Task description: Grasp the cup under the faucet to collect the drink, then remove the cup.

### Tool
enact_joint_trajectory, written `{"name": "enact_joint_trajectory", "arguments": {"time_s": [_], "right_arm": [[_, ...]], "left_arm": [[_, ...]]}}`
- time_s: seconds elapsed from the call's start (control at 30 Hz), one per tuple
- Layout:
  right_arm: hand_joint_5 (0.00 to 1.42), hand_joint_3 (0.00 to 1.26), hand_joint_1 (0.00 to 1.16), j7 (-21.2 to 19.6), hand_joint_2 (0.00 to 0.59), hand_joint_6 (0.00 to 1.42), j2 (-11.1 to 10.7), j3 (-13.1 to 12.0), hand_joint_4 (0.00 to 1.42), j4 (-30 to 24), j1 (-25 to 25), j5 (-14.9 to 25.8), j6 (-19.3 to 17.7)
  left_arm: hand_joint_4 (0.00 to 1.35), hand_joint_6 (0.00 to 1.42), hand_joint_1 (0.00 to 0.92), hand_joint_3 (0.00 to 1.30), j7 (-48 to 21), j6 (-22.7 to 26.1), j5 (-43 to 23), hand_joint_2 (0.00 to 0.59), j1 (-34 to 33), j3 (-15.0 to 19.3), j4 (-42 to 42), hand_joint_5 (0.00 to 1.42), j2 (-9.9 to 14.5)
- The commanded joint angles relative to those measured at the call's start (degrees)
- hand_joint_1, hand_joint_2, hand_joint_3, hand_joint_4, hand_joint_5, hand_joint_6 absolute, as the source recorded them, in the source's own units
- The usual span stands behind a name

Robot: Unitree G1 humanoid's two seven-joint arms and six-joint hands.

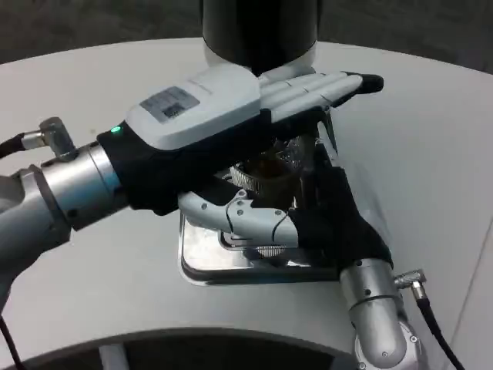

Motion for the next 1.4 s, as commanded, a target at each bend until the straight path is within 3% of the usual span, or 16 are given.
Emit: {"name": "enact_joint_trajectory", "arguments": {"time_s": [0.03, 0.43, 0.8, 0.93, 1.2, 1.3, 1.4], "right_arm": [[0.0, 0.0, 0.75, -0.02, 0.165, 0.05, 0.85, 0.82, 0.0, 1.71, -0.29, 0.7, -1.14], [0.0, 0.0, 0.76, -0.91, 0.167, 0.09, 1.01, 0.83, 0.0, 2.65, -0.26, 1.0, -2.64], [0.02, 0.0, 0.77, -1.71, 0.167, 0.12, 1.7, 0.51, 0.01, 7.97, -2.75, 2.29, -5.34], [0.07, 0.0, 0.79, -1.58, 0.168, 0.15, 2.13, 0.64, 0.08, 10.84, -3.93, 2.86, -6.64], [0.3, 0.17, 0.87, -3.7, 0.173, 0.41, 3.21, -0.08, 0.34, 16.24, -6.06, 4.13, -9.59], [0.52, 0.33, 0.99, -3.76, 0.183, 0.66, 3.23, -0.34, 0.54, 18.32, -7.06, 4.73, -11.16], [0.65, 0.41, 1.04, -5.05, 0.178, 0.82, 3.51, -0.85, 0.61, 19.88, -7.73, 5.14, -12.62]], "left_arm": [[0.0, 0.02, 0.0, 0.0, 0.29, 0.19, -0.66, 0.139, 2.35, 1.04, 0.25, 0.05, 0.29], [0.0, 0.02, 0.0, 0.0, 12.34, -4.15, -2.08, 0.178, 7.18, 10.38, 1.43, 0.05, -4.44], [0.0, 0.05, 0.0, 0.01, 14.72, -2.23, -4.5, 0.188, 16.86, 16.57, -3.57, 0.08, -4.42], [0.0, 0.05, 0.0, 0.01, 15.02, -0.65, -5.42, 0.191, 18.94, 18.07, -4.98, 0.08, -4.62], [0.0, 0.05, 0.0, 0.02, 14.69, 1.05, -6.23, 0.194, 20.89, 19.83, -6.14, 0.08, -4.07], [0.0, 0.05, 0.0, 0.02, 14.33, 1.69, -6.9, 0.195, 21.08, 20.0, -6.31, 0.08, -3.75], [0.0, 0.05, 0.0, 0.02, 14.17, 2.2, -7.01, 0.195, 21.26, 20.08, -6.45, 0.08, -3.47]]}}
